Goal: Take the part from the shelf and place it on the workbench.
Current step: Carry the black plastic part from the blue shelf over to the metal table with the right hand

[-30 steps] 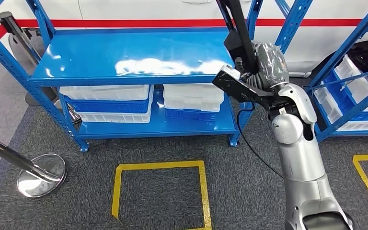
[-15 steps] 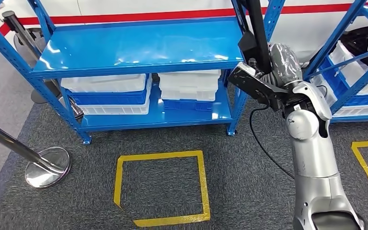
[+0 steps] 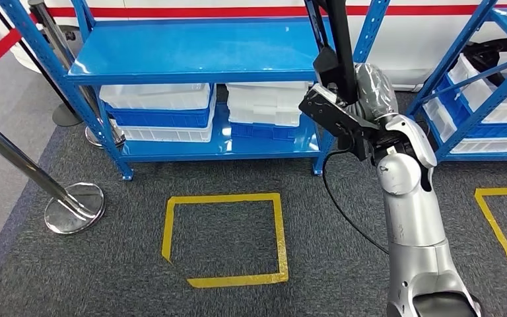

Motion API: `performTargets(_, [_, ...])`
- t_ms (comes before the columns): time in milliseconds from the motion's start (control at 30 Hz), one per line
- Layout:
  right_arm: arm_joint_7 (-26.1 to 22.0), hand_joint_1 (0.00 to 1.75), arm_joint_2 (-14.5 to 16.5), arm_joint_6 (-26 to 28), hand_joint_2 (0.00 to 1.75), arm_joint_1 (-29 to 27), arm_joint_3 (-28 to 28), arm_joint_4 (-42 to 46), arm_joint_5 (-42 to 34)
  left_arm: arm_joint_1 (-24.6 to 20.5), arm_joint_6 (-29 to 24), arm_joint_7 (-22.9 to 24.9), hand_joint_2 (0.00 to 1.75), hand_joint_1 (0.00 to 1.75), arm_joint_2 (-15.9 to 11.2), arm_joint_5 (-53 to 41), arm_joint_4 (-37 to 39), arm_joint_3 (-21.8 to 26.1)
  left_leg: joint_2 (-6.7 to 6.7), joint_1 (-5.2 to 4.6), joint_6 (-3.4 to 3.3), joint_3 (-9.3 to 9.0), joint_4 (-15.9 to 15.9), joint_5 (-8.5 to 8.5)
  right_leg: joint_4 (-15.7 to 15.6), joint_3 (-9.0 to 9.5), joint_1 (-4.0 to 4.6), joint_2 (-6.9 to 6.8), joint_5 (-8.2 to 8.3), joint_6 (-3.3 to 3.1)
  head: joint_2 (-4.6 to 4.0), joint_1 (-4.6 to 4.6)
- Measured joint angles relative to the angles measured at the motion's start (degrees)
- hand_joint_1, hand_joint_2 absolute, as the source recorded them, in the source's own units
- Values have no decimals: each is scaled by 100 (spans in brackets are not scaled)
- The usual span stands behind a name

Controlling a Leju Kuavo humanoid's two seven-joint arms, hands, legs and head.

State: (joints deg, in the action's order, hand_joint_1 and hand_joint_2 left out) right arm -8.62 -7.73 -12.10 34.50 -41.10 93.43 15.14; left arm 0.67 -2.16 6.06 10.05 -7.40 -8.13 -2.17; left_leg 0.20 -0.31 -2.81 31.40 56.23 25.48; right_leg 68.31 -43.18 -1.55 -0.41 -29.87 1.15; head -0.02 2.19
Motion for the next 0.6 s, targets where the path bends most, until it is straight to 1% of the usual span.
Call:
performTargets(33, [21, 175, 1, 7, 175, -1, -6, -4, -11, 0, 1, 2, 175, 0, 0, -4, 0, 0, 4, -1, 0, 117, 23, -76, 397, -53, 0, 6, -185, 12, 0, -1])
performTargets(67, [44, 175, 1, 16, 175, -2, -15, -10, -21, 1, 2, 4, 175, 0, 0, -6, 0, 0, 8, -2, 6, 235, 50, -148, 701, -55, -1, 11, -207, 22, 0, -1])
performTargets(100, [65, 175, 2, 27, 175, -3, -27, -18, -34, 3, 2, 5, 175, 0, 0, -7, 0, -1, 13, 1, 17, 360, 85, -217, 857, 16, -5, 13, -92, 30, 0, -1])
performTargets(133, [78, 175, 3, 40, 175, -3, -39, -25, -49, 4, 2, 5, 175, 0, 0, -8, 0, -1, 23, 7, 33, 484, 128, -278, 801, 192, -9, 9, 89, 36, 0, -1])
performTargets(167, [85, 175, 7, 54, 175, 0, -48, -29, -69, 5, 1, 2, 175, 0, 0, -9, 0, -1, 34, 14, 55, 599, 180, -333, 556, 468, -14, -20, 219, 42, 0, -1])
performTargets(200, [89, 175, 14, 68, 175, 11, -55, -31, -89, 6, 0, -2, 175, 0, -1, -10, 0, -2, 42, 10, 81, 700, 237, -376, 154, 803, -4, -81, 205, 51, 0, 1])
performTargets(233, [91, 175, 30, 82, 175, 23, -59, -31, -108, 12, -1, -9, 175, 0, 0, -11, 0, -3, 55, 6, 112, 772, 286, -419, -270, 1116, 15, -140, 87, 37, 0, -3])
performTargets(267, [93, 175, 47, 92, 175, 37, -62, -32, -128, 19, -3, -17, 175, 0, 1, -10, 0, -4, 68, -1, 141, 812, 314, -466, -598, 1314, 36, -183, -47, 17, 0, -3])
performTargets(300, [93, 175, 62, 98, 175, 53, -67, -33, -150, 28, -5, -25, 175, 0, 1, -8, 0, -5, 88, -6, 168, 833, 316, -518, -794, 1398, 61, -193, -149, -13, 0, -4])
performTargets(333, [94, 175, 72, 102, 175, 61, -71, -36, -175, 41, -7, -34, 175, 0, 1, -4, 0, -5, 114, -5, 199, 843, 298, -584, -856, 1382, 64, -162, -141, -65, 0, -5])
performTargets(367, [96, 175, 74, 101, 175, 69, -75, -40, -197, 52, -8, -44, 175, 0, -2, 1, 1, -6, 126, 2, 232, 857, 288, -599, -859, 1320, 56, -134, -73, -105, 0, -2])
performTargets(400, [100, 175, 76, 99, 175, 77, -80, -44, -214, 61, -9, -53, 175, 0, -5, 9, 1, -6, 116, 8, 265, 896, 337, -496, -862, 1256, 46, -105, 1, -157, 0, -4])
performTargets(433, [107, 175, 79, 97, 175, 81, -84, -48, -227, 70, -9, -62, 175, 0, -7, 17, 2, -6, 92, 14, 297, 956, 481, -282, -871, 1179, 34, -81, 89, -206, 0, -4])
performTargets(467, [119, 175, 83, 94, 175, 88, -88, -50, -245, 73, -8, -69, 175, 0, -9, 28, 2, -6, 59, 24, 319, 1033, 745, 35, -871, 1099, 32, -52, 174, -239, 0, -5])
performTargets(500, [132, 175, 86, 91, 175, 93, -91, -51, -268, 72, -8, -72, 175, 0, -9, 45, 2, -6, 36, 28, 332, 1116, 1106, 361, -865, 1003, 37, -10, 260, -262, 0, -6])
performTargets(533, [144, 175, 87, 88, 175, 97, -92, -53, -290, 73, -7, -74, 175, 0, -9, 59, 2, -6, 26, 32, 339, 1173, 1484, 587, -856, 906, 45, 33, 342, -270, 0, -5])
performTargets(567, [152, 175, 87, 86, 175, 100, -95, -57, -309, 72, -7, -75, 175, 0, -9, 74, 2, -6, 22, 34, 337, 1181, 1794, 679, -843, 804, 57, 82, 422, -272, 0, -5])
performTargets(600, [154, 175, 87, 85, 175, 102, -97, -61, -323, 70, -7, -75, 175, 0, -9, 87, 2, -6, 16, 32, 321, 1109, 1947, 631, -827, 691, 70, 135, 501, -271, 0, -6])
